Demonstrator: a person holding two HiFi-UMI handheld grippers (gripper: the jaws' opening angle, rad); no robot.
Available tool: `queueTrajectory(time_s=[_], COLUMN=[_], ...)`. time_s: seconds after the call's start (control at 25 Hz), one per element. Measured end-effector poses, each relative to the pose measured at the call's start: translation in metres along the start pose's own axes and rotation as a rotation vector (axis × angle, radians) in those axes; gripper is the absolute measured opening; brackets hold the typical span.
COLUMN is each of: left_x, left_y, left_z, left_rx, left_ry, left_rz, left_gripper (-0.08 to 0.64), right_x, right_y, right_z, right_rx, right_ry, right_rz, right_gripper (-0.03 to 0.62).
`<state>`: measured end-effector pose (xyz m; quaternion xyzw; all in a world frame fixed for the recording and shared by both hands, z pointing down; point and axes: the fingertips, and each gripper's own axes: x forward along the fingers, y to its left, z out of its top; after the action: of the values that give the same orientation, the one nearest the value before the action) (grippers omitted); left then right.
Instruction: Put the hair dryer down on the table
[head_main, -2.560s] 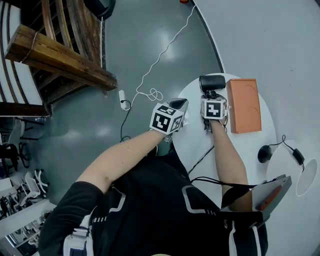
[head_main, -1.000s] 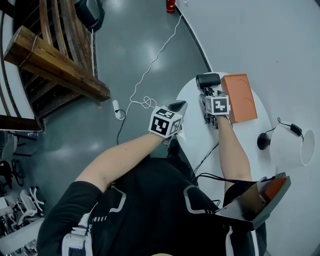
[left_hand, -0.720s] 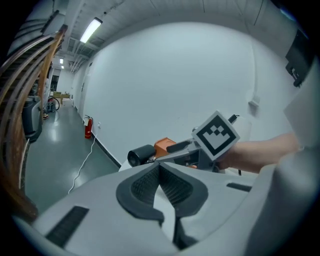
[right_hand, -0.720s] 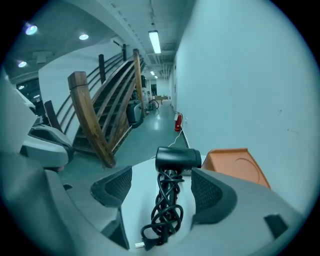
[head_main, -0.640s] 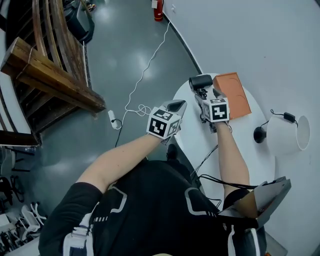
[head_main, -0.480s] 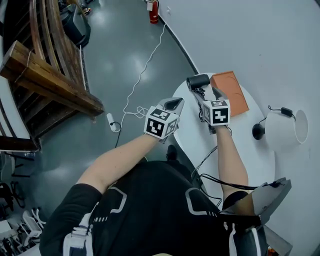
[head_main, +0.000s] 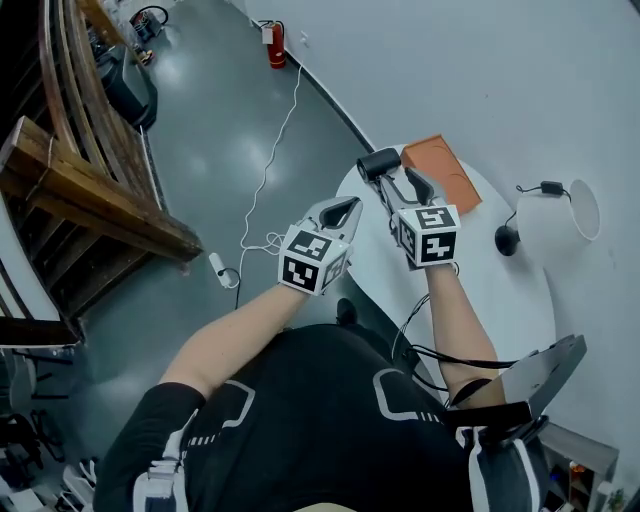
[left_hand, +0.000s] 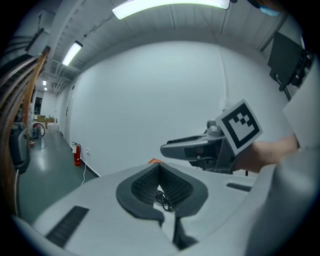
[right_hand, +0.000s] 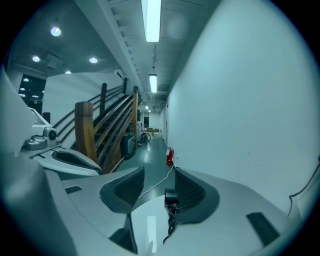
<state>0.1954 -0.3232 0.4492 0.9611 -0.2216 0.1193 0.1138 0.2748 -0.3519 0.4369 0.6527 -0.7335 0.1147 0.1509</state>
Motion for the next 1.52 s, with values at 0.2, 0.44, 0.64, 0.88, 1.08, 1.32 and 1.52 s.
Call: queueTrajectory(time_s=[0.2, 0.44, 0.64, 0.88, 1.08, 1.32, 1.52], left_x=[-0.019, -0.04, -0.053, -0.068, -0.085, -0.103, -0.112], left_y=[0.003, -0.001, 0.001, 0.002, 0.007, 0.011, 0.011], left_z=[0.027, 0.059, 0.079, 0.092, 0.098, 0.103, 0.107], left_rx=[-0.014, 0.004, -0.02, 0.024, 0.068, 0.1, 0.106], left_ry=[-0.068, -0.147, -0.194, -0.24, -0.262, -0.276, -0.278], left_rz=[0.022, 0.003, 0.03, 0.024, 0.04, 0.071, 0.093], left_gripper=[0.0, 0.0, 0.0, 0.0, 0.0, 0.0, 0.0], right_x=[-0.026, -0.051, -0.065, -0.081, -0.096, -0.105, -0.106], right_y=[0.012, 0.024, 0.038, 0.049, 0.053, 0.054, 0.053], right_z=[0.031, 0.061, 0.074, 0.09, 0.098, 0.096, 0.102], right_rx=[0.022, 0.066, 0.051, 0.014, 0.041, 0.069, 0.079], right_ry=[-0.1, -0.187, -0.233, -0.268, -0.314, -0.332, -0.332], right_rz=[-0.043, -0.083, -0.086, -0.108, -0.111, -0.118, -0.114], right_gripper=[0.161, 0.104, 0.097, 0.095, 0.086, 0.066, 0.058])
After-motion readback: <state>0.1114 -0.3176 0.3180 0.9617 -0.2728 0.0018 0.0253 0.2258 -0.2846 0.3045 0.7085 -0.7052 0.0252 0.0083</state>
